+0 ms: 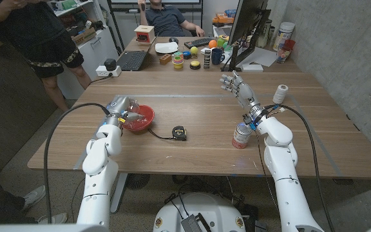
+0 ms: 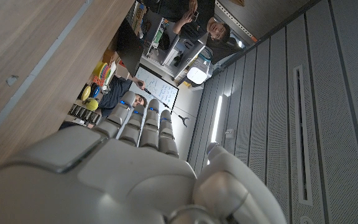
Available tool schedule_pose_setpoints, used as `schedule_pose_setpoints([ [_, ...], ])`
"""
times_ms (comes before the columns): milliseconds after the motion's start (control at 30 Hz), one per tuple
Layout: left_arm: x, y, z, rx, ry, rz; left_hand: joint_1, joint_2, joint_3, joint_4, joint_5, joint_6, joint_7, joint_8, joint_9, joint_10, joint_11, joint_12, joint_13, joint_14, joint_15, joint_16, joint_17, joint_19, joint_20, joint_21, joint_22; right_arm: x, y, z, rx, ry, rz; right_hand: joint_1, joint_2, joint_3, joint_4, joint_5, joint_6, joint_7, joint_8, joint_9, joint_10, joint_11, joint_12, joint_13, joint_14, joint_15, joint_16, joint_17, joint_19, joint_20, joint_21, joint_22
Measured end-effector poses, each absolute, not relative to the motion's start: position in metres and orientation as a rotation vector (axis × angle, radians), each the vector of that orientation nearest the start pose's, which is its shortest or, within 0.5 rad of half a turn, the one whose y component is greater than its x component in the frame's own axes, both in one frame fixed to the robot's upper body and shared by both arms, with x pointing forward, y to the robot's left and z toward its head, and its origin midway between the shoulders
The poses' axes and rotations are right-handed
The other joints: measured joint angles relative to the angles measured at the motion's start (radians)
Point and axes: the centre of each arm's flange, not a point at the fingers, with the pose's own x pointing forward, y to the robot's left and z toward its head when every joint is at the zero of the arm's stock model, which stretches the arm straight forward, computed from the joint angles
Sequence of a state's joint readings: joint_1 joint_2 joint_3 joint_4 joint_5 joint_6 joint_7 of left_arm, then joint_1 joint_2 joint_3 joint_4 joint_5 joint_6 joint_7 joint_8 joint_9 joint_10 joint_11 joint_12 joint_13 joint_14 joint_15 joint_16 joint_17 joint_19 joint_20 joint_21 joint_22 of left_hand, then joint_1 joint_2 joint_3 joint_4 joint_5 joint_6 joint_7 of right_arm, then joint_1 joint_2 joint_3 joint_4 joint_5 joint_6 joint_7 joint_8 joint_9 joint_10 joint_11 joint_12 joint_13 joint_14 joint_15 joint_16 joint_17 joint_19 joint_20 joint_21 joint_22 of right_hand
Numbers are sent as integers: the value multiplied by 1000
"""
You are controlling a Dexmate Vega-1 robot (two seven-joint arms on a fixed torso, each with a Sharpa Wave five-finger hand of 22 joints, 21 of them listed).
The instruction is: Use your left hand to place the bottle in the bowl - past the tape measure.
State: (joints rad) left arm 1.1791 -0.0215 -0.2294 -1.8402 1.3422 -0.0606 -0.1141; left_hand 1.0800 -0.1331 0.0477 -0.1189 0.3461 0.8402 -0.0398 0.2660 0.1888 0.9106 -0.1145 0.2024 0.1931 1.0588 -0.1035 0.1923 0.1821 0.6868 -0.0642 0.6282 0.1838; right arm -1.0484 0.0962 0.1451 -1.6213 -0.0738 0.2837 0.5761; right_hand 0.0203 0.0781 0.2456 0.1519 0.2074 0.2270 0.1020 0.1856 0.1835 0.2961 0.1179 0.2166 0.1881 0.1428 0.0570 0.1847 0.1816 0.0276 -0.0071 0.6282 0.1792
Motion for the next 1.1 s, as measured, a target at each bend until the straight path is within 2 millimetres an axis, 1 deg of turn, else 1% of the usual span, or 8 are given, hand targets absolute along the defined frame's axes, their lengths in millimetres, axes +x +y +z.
schedule_pose_setpoints([
  [133, 557, 328, -41, 1289, -356, 494, 0, 0, -5, 3, -3, -9, -9, -12, 0, -9, -9, -7, 0, -10, -10, -5, -1, -9, -1, -7, 0, 573, -209, -9, -206, -824, 392, 0, 0, 0, 0, 0, 0, 0, 0, 0, 0, 0, 0, 0, 0, 0, 0, 0, 0, 0, -2, 0],
  [233, 559, 327, -42, 1294, -346, 486, -1, 1, -11, 8, -8, -20, -23, -31, 5, -21, -28, -17, 0, -21, -21, -12, -2, -15, 0, -11, 0, 573, -210, -9, -206, -825, 392, 0, 0, -4, 4, 0, 0, 0, 0, 0, 0, 0, 0, 0, 0, 0, 0, 0, 0, 0, -7, 0],
  [467, 562, 329, -43, 1303, -315, 472, -15, 15, -29, 24, -17, -109, -3, -66, 17, -69, -75, -22, 0, -60, -58, -13, -6, -46, 5, -28, -2, 573, -209, -9, -208, -826, 393, 0, 0, -4, 4, 0, 0, 0, 0, 0, 0, 0, 0, 0, 0, 0, 0, 0, 0, 0, -7, 0],
  [600, 563, 329, -42, 1306, -308, 468, -22, 23, -45, 33, -21, -161, 4, -78, 18, -104, -92, -22, 0, -109, -40, -13, -6, -50, 3, -35, -2, 573, -210, -8, -208, -827, 394, 0, 0, -4, 4, 0, 0, 0, 0, 0, 0, 0, 0, 0, 0, 0, 0, 0, 0, 0, -7, 0],
  [767, 563, 327, -40, 1308, -314, 468, -3, 47, -64, 45, -21, -226, 14, -81, 23, -172, -87, -22, 0, -175, -18, -12, -6, -68, 7, -41, -2, 573, -210, -8, -208, -828, 394, 0, 0, -4, 4, 0, 0, 0, 0, 0, 0, 0, 0, 0, 0, 0, 0, 0, 0, 0, -11, 0],
  [1000, 566, 330, -42, 1312, -272, 455, 12, 77, -87, 60, -21, -333, 38, -85, 23, -257, -51, -22, 0, -265, 9, -12, -4, -95, 9, -60, -2, 574, -210, -8, -208, -827, 395, 0, 0, -4, 4, 0, 0, 0, 0, 0, 0, 0, 0, 0, 0, 0, 0, 0, 0, 0, -11, 0],
  [1033, 566, 330, -42, 1313, -272, 455, 29, 95, -94, 58, -21, -345, 40, -85, 23, -269, -42, -22, 0, -276, 13, -12, -3, -97, 11, -60, -2, 574, -210, -8, -208, -827, 395, 0, 0, -4, 4, 0, 0, 0, 0, 0, 0, 0, 0, 0, 0, 0, 0, 0, 0, 0, -11, 0],
  [1100, 566, 329, -41, 1314, -274, 455, 33, 98, -98, 62, -21, -365, 45, -85, 22, -293, -34, -22, 0, -300, 19, -12, -3, -97, 11, -62, -2, 574, -210, -8, -208, -828, 395, 0, 0, -4, 4, 0, 0, 0, 0, 0, 0, 0, 0, 0, 0, 0, 0, 0, 0, 0, -11, 0],
])
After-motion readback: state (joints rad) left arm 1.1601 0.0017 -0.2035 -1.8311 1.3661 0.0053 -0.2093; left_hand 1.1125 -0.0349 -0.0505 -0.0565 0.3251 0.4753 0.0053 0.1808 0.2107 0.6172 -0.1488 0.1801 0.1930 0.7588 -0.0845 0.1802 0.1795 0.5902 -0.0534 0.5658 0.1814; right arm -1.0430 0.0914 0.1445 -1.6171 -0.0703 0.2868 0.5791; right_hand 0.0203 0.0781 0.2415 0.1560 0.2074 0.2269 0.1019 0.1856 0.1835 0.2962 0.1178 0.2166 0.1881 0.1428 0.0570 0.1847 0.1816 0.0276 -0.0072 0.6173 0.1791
